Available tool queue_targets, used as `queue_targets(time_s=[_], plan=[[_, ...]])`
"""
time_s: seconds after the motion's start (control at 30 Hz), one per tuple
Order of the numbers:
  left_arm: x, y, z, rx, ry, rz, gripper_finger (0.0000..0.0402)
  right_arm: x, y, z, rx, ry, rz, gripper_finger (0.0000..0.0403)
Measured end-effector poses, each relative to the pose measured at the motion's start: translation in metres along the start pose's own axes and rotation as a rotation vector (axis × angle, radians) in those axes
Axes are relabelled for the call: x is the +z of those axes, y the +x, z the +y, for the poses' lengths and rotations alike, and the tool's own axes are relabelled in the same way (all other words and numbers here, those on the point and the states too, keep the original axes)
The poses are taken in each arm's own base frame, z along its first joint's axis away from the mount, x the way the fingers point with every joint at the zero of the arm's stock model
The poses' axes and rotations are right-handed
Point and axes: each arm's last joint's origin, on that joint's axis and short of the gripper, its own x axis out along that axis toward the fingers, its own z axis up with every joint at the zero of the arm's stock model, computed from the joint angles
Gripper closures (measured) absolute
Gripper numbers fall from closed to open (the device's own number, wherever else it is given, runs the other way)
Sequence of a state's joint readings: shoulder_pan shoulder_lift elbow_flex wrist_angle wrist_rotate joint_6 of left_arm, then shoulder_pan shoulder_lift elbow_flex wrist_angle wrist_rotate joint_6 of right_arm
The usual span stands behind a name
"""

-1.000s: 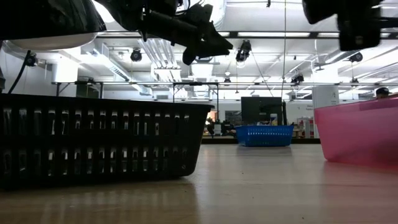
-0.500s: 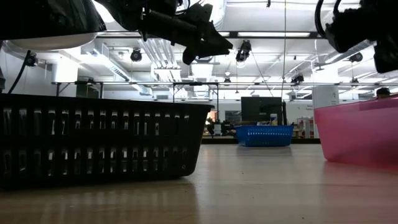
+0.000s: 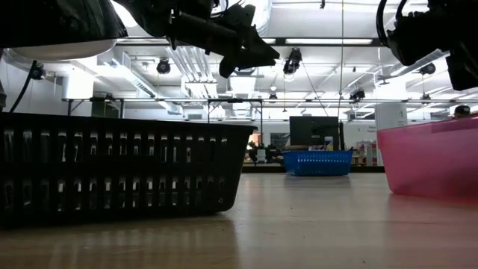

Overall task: Pick and place items into bin
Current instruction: Put the violet charger cable into the pink bin, then put the white charger adapter into the black bin

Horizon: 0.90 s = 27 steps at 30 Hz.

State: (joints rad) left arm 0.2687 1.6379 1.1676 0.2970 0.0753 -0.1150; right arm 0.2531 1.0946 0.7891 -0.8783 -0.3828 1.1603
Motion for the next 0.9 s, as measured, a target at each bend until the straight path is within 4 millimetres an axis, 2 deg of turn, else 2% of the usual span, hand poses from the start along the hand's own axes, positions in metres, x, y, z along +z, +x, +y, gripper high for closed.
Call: queue_targets(time_s=[0.17, 0.43, 0.57, 0.7, 0.9], plan=[[0.000, 0.000, 0.000, 0.000, 0.000, 0.000, 0.0301, 0.000, 0.000, 0.000, 0.007, 0.016, 0.009, 0.0321], [0.000, 0.000, 0.000, 0.000, 0.000, 0.002, 0.0301, -0.001, -0.002, 0.003, 0.030, 0.058, 0.038, 0.0232], [-0.001, 0.000, 0.000, 0.001, 0.000, 0.004, 0.0301, 0.000, -0.002, 0.003, 0.028, 0.056, 0.015, 0.0201], [-0.003, 0.000, 0.000, -0.014, -0.002, 0.012, 0.0301, 0.005, -0.003, 0.012, 0.101, 0.003, -0.081, 0.0189], [-0.004, 0.000, -0.002, -0.097, -0.006, 0.024, 0.0301, 0.018, -0.021, 0.046, 0.357, -0.302, -0.434, 0.0187]])
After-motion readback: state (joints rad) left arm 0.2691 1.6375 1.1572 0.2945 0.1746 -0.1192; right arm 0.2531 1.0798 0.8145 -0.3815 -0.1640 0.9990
